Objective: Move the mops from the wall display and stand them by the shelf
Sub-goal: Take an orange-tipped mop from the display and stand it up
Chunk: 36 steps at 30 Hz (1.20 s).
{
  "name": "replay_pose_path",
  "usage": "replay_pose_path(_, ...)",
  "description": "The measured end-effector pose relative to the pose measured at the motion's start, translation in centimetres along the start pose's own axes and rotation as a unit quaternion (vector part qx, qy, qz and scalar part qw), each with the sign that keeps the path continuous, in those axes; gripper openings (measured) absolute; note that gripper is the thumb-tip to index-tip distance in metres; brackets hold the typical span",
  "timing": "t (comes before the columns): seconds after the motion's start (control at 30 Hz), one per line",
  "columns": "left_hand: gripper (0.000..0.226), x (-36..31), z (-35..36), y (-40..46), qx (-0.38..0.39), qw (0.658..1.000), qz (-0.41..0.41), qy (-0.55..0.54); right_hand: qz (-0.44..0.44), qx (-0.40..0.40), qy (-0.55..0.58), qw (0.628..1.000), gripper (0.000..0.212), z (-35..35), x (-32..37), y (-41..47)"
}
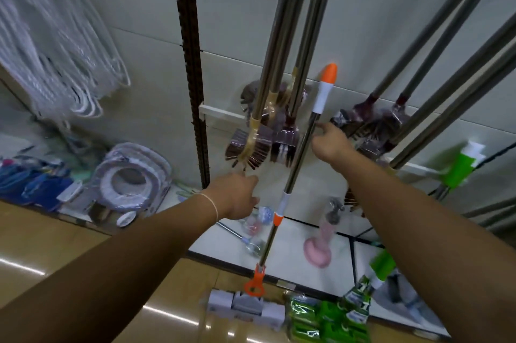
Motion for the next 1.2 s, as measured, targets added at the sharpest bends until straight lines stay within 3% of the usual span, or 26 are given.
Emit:
replay_pose_path(0.23, 0.051, 1.6, 0.9, 1.2, -0.001, 0.999, -0.036, -0.017, -0.008, 0.063, 0.034, 0.997, 0.06, 1.3, 0.7, 6.5)
replay_pose_path(0.6, 0.047, 1.3, 1.4, 3.2, 0.028, 0.999, -0.043, -0.017, 0.006, 0.071, 0.03, 0.997, 0.056, 1.9, 0.4, 9.0)
replay_pose_path(0.73, 0.049, 0.3, 1.2, 4.2, 0.031, 0.998, -0.041, -0.026, -0.026, 0.074, 0.014, 0.997, 0.071, 2.1, -1.4, 9.7)
replay_pose_path(0.93, 0.05, -2.1, 0.9, 5.5, 0.043, 0.998, -0.04, -0.033, -0.052, 0.092, -0.03, 0.994, 0.061, 1.4, -2.0, 5.1)
replay_pose_path(1.2, 0.051, -5.4, 2.0, 5.4, 0.036, 0.996, -0.043, -0.07, -0.127, 0.045, -0.095, 0.986, 0.056, 1.2, -3.6, -2.4)
Point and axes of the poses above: each hand's wrist, its own y-axis towards the middle knuckle, its own z-axis out of the palm, x = y × z, the point moved 2 cm from there along y, towards the middle knuckle, and after that the axes turned 14 degrees about z, right-handed, at the moved point
